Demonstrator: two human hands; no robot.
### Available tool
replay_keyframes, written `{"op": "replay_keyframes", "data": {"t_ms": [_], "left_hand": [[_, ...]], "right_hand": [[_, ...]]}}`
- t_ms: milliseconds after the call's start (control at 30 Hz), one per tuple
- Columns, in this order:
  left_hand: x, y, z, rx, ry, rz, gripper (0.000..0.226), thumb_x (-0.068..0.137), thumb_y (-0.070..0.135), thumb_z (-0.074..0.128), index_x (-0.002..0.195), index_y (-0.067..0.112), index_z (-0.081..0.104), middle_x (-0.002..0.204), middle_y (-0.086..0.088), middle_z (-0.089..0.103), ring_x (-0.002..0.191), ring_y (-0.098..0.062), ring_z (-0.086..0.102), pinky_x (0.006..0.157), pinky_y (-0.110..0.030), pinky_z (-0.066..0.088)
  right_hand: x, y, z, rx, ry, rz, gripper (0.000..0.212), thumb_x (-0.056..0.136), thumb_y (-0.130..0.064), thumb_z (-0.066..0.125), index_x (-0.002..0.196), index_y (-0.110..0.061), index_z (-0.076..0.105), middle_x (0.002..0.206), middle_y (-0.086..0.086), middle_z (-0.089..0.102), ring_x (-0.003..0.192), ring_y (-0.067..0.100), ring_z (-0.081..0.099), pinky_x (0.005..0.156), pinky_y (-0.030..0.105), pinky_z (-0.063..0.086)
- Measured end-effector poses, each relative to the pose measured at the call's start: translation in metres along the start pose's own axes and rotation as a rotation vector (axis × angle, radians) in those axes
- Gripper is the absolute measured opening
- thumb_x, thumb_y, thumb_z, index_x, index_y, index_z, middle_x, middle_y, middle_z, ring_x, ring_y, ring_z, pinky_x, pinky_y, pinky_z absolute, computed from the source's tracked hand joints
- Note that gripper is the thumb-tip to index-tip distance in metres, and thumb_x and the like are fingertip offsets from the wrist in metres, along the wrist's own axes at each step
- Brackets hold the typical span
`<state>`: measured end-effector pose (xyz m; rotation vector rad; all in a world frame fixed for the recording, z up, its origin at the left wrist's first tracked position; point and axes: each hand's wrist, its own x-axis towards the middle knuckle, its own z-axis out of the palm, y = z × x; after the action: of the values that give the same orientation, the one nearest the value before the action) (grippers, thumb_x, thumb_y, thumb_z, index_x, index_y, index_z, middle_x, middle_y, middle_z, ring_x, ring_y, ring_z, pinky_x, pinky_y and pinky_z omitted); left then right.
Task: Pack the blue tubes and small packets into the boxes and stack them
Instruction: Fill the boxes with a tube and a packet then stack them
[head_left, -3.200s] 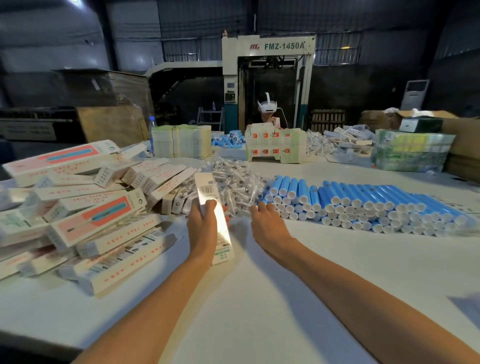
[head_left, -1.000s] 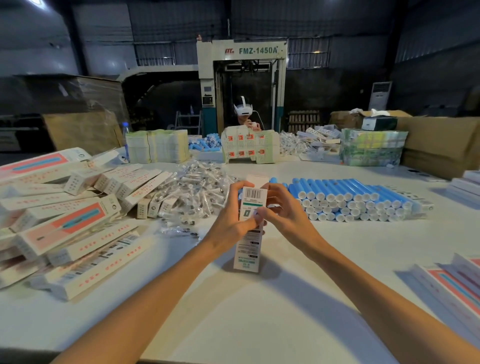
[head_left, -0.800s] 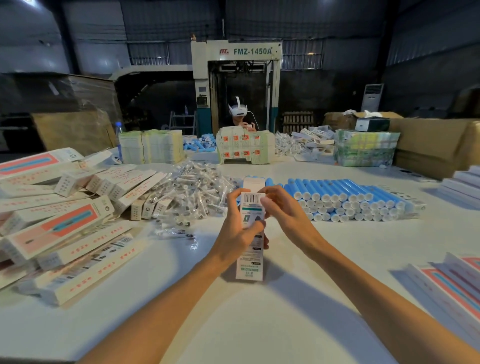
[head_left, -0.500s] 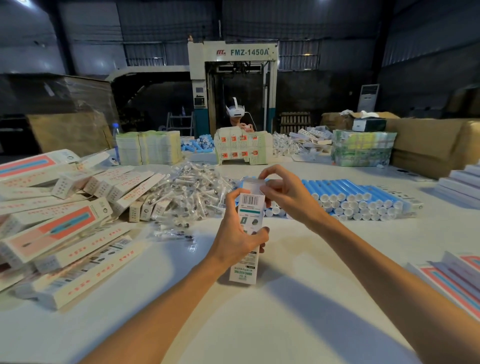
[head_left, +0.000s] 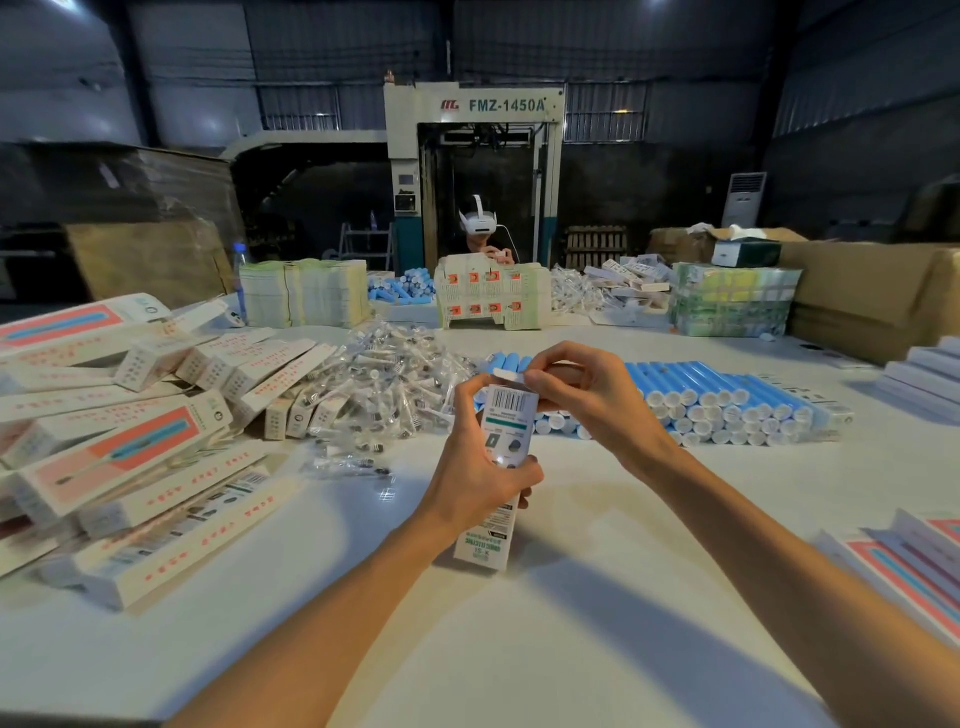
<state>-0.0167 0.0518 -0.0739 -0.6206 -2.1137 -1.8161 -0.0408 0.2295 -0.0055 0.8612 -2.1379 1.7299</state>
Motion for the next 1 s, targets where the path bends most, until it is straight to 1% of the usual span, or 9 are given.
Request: {"op": "replay_keyframes", "data": {"t_ms": [67,100,233,367,467,600,700,867,1000], "left_hand": [[-0.001,0.001,-0.001,0.005,-0.001,0.002,0.094,0.075,-0.004,0.077,0.141,0.040,0.027,0.103,0.021,0.063,0.066,-0.033,0.072,0.055,-0.048,0.064],[-0.002,0.001,-0.001,0.007,0.004,0.001,0.093,0.075,-0.006,0.076,0.140,0.040,0.026,0.102,0.021,0.063,0.066,-0.034,0.071,0.054,-0.049,0.064],[-0.003,0.005,-0.001,0.030,0.027,-0.009,0.091,0.076,-0.009,0.076,0.138,0.037,0.026,0.111,-0.001,0.062,0.067,-0.043,0.069,0.055,-0.055,0.063],[-0.004,0.007,0.000,0.034,0.035,0.000,0.091,0.077,-0.010,0.076,0.136,0.038,0.026,0.110,-0.004,0.061,0.066,-0.042,0.069,0.054,-0.055,0.063],[-0.003,0.006,0.000,0.030,0.040,0.005,0.096,0.075,-0.010,0.077,0.139,0.041,0.026,0.111,-0.002,0.062,0.064,-0.041,0.070,0.053,-0.054,0.063],[-0.001,0.003,-0.004,0.030,0.036,0.000,0.099,0.077,-0.010,0.078,0.144,0.041,0.025,0.113,-0.010,0.059,0.061,-0.040,0.070,0.052,-0.049,0.063],[0.001,0.001,-0.005,0.022,0.041,0.001,0.094,0.076,-0.007,0.078,0.141,0.039,0.027,0.107,-0.013,0.061,0.058,-0.043,0.068,0.050,-0.048,0.062],[0.002,-0.003,-0.004,-0.002,0.062,0.002,0.089,0.074,-0.002,0.078,0.136,0.040,0.030,0.102,-0.016,0.063,0.055,-0.041,0.068,0.049,-0.046,0.061],[0.001,-0.006,-0.004,-0.028,0.090,0.000,0.083,0.081,-0.007,0.075,0.132,0.042,0.033,0.102,-0.021,0.066,0.056,-0.037,0.069,0.051,-0.044,0.061]], "right_hand": [[0.001,-0.001,-0.002,0.004,-0.006,0.039,0.009,0.097,-0.016,0.072,0.101,-0.008,0.069,0.098,0.003,0.080,0.097,0.020,0.077,0.078,0.033,0.064],[0.001,-0.002,-0.002,-0.002,-0.016,0.053,0.008,0.097,-0.015,0.072,0.101,-0.008,0.070,0.098,0.003,0.080,0.097,0.019,0.076,0.080,0.034,0.064],[0.002,-0.003,-0.005,0.007,-0.045,0.118,0.009,0.095,-0.013,0.073,0.099,-0.005,0.074,0.098,0.004,0.080,0.097,0.020,0.076,0.083,0.036,0.064],[0.004,-0.004,-0.008,0.012,-0.049,0.128,0.008,0.094,-0.012,0.075,0.097,-0.004,0.077,0.097,0.004,0.080,0.095,0.021,0.077,0.081,0.032,0.064],[0.007,-0.006,-0.009,0.005,-0.077,0.149,0.009,0.093,-0.013,0.075,0.098,-0.006,0.078,0.098,0.002,0.080,0.096,0.021,0.077,0.078,0.027,0.062],[0.001,-0.004,-0.007,0.067,-0.140,0.176,0.012,0.097,-0.013,0.070,0.103,-0.010,0.080,0.110,-0.002,0.079,0.105,0.016,0.075,0.084,0.024,0.061],[-0.010,0.001,0.000,0.048,-0.081,0.123,0.013,0.095,-0.014,0.073,0.106,-0.016,0.079,0.111,-0.006,0.079,0.105,0.011,0.073,0.082,0.023,0.060],[-0.016,0.006,0.018,0.082,0.041,0.078,0.017,0.092,-0.006,0.076,0.109,-0.005,0.075,0.108,-0.002,0.079,0.099,0.014,0.075,0.075,0.023,0.059],[-0.020,0.012,0.032,0.097,0.088,0.105,0.021,0.096,-0.010,0.072,0.116,-0.011,0.074,0.112,-0.001,0.078,0.107,0.015,0.073,0.085,0.030,0.062]]}}
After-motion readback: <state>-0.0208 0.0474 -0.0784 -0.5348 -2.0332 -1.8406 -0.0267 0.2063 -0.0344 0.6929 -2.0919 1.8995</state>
